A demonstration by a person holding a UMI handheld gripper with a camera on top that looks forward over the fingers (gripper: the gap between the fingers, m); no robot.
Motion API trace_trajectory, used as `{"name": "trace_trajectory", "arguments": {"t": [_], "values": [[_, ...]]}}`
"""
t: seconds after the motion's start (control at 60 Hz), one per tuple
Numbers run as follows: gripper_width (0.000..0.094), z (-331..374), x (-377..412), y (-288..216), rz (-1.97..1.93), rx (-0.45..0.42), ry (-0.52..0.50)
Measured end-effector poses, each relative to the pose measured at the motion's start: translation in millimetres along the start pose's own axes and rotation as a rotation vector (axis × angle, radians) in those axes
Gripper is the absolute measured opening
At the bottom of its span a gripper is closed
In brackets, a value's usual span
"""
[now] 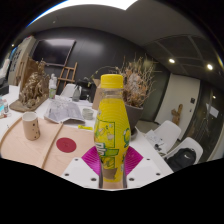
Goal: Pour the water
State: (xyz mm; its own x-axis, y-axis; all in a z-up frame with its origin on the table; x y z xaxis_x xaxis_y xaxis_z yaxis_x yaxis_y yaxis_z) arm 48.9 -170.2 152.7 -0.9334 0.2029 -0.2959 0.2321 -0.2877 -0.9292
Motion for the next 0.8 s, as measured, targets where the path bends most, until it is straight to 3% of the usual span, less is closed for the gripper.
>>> {"name": "trace_trajectory", "arguments": {"t": [0.333, 0.583, 0.8], "values": [[0.0264, -52.0, 84.0, -118.6, 0.714, -0.124, 0.135], [0.0262, -80.9, 159.8, -128.3, 1.27, -0.203, 0.175], [0.026, -97.2, 193.2, -112.7, 1.595, -0.249, 0.151]]}}
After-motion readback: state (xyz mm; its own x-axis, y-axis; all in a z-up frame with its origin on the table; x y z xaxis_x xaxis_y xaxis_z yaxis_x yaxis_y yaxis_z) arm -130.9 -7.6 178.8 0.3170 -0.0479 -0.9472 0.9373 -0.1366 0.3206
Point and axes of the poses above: the point between the fingertips, and its own axes, seen from behind it with the camera up: x to the left, y down, z backward, against the way the camera looks, the point moved 8 cm from there along z, backward, against the way the camera looks, and after that the axes turned 4 degrees about -x, right-handed, at the moved point
